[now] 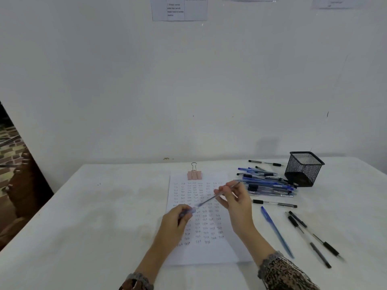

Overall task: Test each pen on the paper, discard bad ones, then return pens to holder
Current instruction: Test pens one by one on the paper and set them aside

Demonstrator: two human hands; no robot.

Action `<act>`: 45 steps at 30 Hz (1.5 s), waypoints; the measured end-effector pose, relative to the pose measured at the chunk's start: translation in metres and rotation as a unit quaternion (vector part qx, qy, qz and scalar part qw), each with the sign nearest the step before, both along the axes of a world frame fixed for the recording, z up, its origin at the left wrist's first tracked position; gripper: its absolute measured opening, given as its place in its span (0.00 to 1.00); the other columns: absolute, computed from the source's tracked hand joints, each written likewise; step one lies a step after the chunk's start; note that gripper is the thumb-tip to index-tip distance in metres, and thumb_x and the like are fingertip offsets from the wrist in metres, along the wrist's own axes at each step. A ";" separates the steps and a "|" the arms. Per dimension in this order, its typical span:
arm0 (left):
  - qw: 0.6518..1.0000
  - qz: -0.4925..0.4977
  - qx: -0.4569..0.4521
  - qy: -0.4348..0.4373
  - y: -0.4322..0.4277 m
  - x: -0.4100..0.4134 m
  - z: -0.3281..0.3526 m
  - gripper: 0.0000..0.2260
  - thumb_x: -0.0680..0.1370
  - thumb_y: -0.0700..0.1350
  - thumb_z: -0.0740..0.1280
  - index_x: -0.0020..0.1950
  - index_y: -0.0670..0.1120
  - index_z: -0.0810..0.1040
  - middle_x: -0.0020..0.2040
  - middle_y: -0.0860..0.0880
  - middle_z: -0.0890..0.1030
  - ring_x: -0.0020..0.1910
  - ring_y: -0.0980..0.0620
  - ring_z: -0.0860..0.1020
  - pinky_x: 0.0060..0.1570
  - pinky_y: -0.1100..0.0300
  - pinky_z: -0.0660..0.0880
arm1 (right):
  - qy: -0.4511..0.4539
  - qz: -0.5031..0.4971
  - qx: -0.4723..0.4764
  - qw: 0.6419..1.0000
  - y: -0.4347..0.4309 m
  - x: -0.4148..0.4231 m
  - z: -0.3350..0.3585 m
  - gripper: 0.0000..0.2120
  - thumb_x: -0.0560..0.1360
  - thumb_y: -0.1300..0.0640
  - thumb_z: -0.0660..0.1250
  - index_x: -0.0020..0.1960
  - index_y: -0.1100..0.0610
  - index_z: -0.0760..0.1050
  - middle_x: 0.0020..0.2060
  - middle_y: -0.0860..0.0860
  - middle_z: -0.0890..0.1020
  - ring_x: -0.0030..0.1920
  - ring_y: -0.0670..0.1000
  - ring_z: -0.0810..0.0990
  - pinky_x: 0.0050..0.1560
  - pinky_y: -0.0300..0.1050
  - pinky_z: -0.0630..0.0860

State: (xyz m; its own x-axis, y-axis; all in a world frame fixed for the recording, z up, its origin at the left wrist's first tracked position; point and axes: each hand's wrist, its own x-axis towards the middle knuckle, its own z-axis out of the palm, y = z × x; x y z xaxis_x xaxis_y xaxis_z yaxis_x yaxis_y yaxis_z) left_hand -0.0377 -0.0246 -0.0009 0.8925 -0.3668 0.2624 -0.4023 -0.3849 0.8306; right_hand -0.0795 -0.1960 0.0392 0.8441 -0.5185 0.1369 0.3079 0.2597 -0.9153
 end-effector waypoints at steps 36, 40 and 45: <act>0.947 0.077 0.307 -0.052 0.028 0.049 -0.018 0.40 0.67 0.65 0.32 0.76 0.49 0.50 0.77 0.51 0.50 0.75 0.52 0.46 0.72 0.57 0.42 | 0.069 0.027 -0.031 0.997 -0.071 0.059 0.023 0.06 0.77 0.69 0.59 0.43 0.62 0.70 0.37 0.58 0.75 0.31 0.50 0.78 0.34 0.38 0.79; 0.934 0.089 0.341 -0.055 0.027 0.052 -0.023 0.42 0.64 0.63 0.29 0.76 0.49 0.48 0.76 0.52 0.51 0.75 0.54 0.48 0.71 0.60 0.40 | 0.077 -0.016 -0.018 0.997 -0.076 0.079 0.001 0.11 0.73 0.74 0.63 0.43 0.59 0.70 0.32 0.57 0.77 0.28 0.49 0.79 0.31 0.37 0.78; 0.938 0.088 0.332 -0.047 0.025 0.052 -0.022 0.41 0.64 0.63 0.31 0.75 0.50 0.51 0.76 0.55 0.53 0.75 0.54 0.49 0.71 0.59 0.41 | 0.129 -0.006 -0.109 0.986 -0.075 0.098 -0.013 0.17 0.73 0.75 0.62 0.33 0.57 0.64 0.27 0.53 0.68 0.20 0.43 0.66 0.23 0.33 0.64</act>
